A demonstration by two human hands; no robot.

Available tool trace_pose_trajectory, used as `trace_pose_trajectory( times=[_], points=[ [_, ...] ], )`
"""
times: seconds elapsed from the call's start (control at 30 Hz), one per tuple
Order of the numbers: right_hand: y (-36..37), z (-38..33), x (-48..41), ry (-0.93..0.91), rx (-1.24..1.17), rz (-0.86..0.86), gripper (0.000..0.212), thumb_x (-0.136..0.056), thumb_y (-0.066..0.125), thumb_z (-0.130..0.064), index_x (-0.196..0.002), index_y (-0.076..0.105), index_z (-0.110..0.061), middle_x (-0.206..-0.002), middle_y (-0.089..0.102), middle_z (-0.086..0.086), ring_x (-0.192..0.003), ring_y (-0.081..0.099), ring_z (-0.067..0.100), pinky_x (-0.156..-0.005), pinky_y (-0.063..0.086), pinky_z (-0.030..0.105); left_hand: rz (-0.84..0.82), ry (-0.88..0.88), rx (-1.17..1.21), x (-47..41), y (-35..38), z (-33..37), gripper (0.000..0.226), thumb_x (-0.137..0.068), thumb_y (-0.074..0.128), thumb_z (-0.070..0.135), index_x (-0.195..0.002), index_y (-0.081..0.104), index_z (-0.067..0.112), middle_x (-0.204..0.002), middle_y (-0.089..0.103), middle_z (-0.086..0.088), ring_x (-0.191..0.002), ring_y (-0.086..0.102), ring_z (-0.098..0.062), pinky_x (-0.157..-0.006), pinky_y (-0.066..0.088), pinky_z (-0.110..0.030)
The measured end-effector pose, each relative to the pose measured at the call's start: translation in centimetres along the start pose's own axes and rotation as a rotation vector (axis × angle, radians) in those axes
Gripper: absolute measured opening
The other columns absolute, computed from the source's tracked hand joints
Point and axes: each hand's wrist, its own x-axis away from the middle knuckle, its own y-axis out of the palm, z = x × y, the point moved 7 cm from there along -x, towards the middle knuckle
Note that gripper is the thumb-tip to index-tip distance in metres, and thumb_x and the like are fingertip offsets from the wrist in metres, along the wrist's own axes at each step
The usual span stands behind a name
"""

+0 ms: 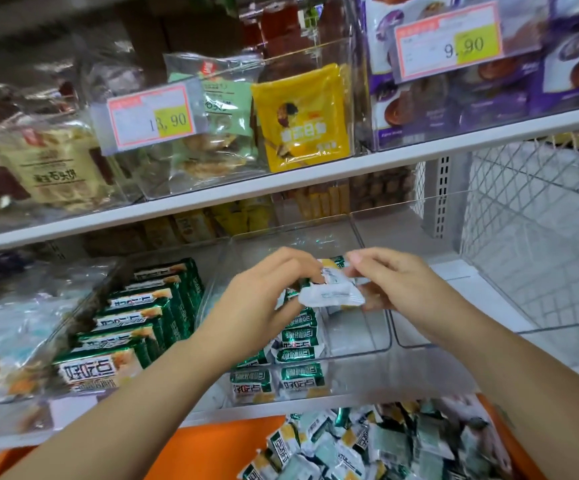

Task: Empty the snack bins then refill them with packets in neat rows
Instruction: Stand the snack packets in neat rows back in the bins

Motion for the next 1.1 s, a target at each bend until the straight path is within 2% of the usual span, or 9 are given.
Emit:
trace_pose_trajectory(
  times=[0.13,0.23,0.3,0.47,0.67,0.83,0.97,1.03,1.1],
  points=[
    [1.4,0.8,0.8,0.165,-0.278,-0.188,0.021,-0.092,0.057,-0.017,-0.112,0.06,-0.018,-0.081,0.073,-0.002,-0.07,0.068,0.009,-0.07,0.058,0.028,-0.042,0.032,0.092,-0.3,1.2,1.3,0.022,-0.086,0.056,0.011,-0.103,0.055,0.026,-0.122,0.051,0.013,-0.114,0.051,-0.002,-0.093,0.038,-0.009],
    [0.2,1.2,0.4,0.115,-0.126,-0.101,0.045,-0.087,0.065,-0.012,-0.125,0.047,-0.026,-0.067,0.067,-0.011,-0.056,0.06,-0.001,-0.056,0.047,0.02,-0.063,-0.051,0.095,-0.2,1.8,0.2,0.04,-0.081,0.052,-0.005,-0.099,0.055,0.03,-0.13,0.044,0.019,-0.105,0.056,-0.01,-0.088,0.043,-0.022],
    [-0.7,1.0,0.1,0.06,-0.019,-0.022,0.055,-0.085,0.068,-0.014,-0.129,0.041,-0.034,-0.076,0.066,-0.007,-0.057,0.058,0.0,-0.059,0.043,0.021,-0.071,-0.192,0.083,-0.3,1.9,-2.3,0.044,-0.085,0.052,-0.006,-0.105,0.055,0.033,-0.135,0.039,0.018,-0.109,0.053,-0.005,-0.095,0.043,-0.026],
    [-2.9,1.2,-0.7,-0.013,-0.011,0.202,0.045,-0.083,0.07,-0.01,-0.11,0.049,-0.04,-0.098,0.07,0.006,-0.081,0.067,0.018,-0.081,0.052,0.042,-0.284,-0.611,-0.095,1.0,3.4,-11.1,0.055,-0.092,0.059,0.013,-0.142,0.039,0.025,-0.147,0.04,0.002,-0.13,0.043,-0.015,-0.108,0.033,-0.029],
    [-3.9,2.2,-1.4,-0.008,-0.092,0.267,0.039,-0.083,0.07,-0.01,-0.102,0.048,-0.035,-0.096,0.069,0.009,-0.078,0.066,0.016,-0.082,0.053,0.044,-0.683,-0.647,-0.327,1.8,7.3,-15.0,0.069,-0.086,0.068,0.023,-0.146,0.033,0.025,-0.145,0.041,-0.006,-0.126,0.045,-0.027,-0.102,0.042,-0.039],
    [-3.9,2.2,-1.7,-0.015,-0.112,0.248,0.04,-0.084,0.069,-0.009,-0.106,0.047,-0.034,-0.095,0.07,0.007,-0.078,0.067,0.015,-0.079,0.055,0.039,-0.59,-0.663,-0.342,1.5,7.3,-14.9,0.069,-0.083,0.069,0.028,-0.143,0.033,0.023,-0.136,0.051,-0.005,-0.118,0.051,-0.026,-0.094,0.047,-0.038],
    [-4.2,2.2,-1.6,-0.041,-0.123,0.289,0.037,-0.082,0.07,-0.006,-0.097,0.05,-0.033,-0.095,0.07,0.005,-0.087,0.069,0.019,-0.084,0.055,0.046,-0.128,-0.819,0.236,0.9,4.5,-12.0,0.048,-0.089,0.064,0.028,-0.127,0.034,0.026,-0.106,0.053,0.006,-0.086,0.059,-0.012,-0.066,0.049,-0.015],
    [-4.0,1.8,-1.6,-0.06,-0.146,0.292,0.036,-0.081,0.071,-0.004,-0.095,0.051,-0.031,-0.093,0.071,0.003,-0.087,0.07,0.02,-0.085,0.055,0.047,-0.012,-0.902,0.548,1.1,4.3,-10.6,0.031,-0.093,0.058,0.027,-0.118,0.04,0.025,-0.099,0.052,0.0,-0.082,0.054,-0.01,-0.067,0.048,-0.017],
    [-3.6,1.3,-1.5,-0.068,-0.174,0.264,0.033,-0.08,0.07,-0.002,-0.094,0.051,-0.026,-0.089,0.073,0.003,-0.084,0.071,0.018,-0.084,0.056,0.044,-0.018,-0.957,0.886,1.3,5.2,-9.0,0.016,-0.096,0.052,0.025,-0.11,0.048,0.02,-0.095,0.054,-0.003,-0.082,0.053,-0.014,-0.069,0.048,-0.025]
  ],
)
